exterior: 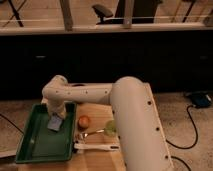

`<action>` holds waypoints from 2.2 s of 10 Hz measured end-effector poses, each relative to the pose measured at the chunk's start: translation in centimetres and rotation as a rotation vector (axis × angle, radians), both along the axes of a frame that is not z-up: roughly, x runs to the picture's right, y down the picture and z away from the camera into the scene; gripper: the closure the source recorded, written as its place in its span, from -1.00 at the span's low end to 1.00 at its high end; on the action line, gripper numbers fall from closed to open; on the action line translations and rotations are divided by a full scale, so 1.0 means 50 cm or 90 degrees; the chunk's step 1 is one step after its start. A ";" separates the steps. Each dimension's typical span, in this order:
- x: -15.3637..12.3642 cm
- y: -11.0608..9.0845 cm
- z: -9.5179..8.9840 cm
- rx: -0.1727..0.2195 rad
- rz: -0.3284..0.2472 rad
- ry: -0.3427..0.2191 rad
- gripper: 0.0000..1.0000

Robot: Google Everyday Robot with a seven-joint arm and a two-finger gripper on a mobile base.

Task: Wipe tray with sponge

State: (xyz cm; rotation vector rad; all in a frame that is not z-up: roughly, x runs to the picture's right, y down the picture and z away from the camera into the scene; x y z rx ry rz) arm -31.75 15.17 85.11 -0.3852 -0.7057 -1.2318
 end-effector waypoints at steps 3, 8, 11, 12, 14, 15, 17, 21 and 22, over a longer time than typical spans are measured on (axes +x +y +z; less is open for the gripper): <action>-0.052 0.031 -0.026 -0.005 -0.066 -0.055 1.00; 0.018 0.093 -0.084 -0.036 -0.091 -0.043 1.00; 0.120 0.060 -0.066 -0.025 -0.071 0.027 1.00; 0.135 0.049 -0.055 -0.021 -0.070 0.037 1.00; 0.137 0.026 -0.036 -0.008 -0.075 0.036 1.00; 0.121 0.018 -0.029 -0.003 -0.085 0.028 1.00; 0.059 0.006 -0.028 0.006 -0.101 -0.002 1.00; -0.050 0.030 -0.069 0.005 -0.151 -0.080 1.00; -0.055 0.039 -0.082 0.002 -0.161 -0.097 1.00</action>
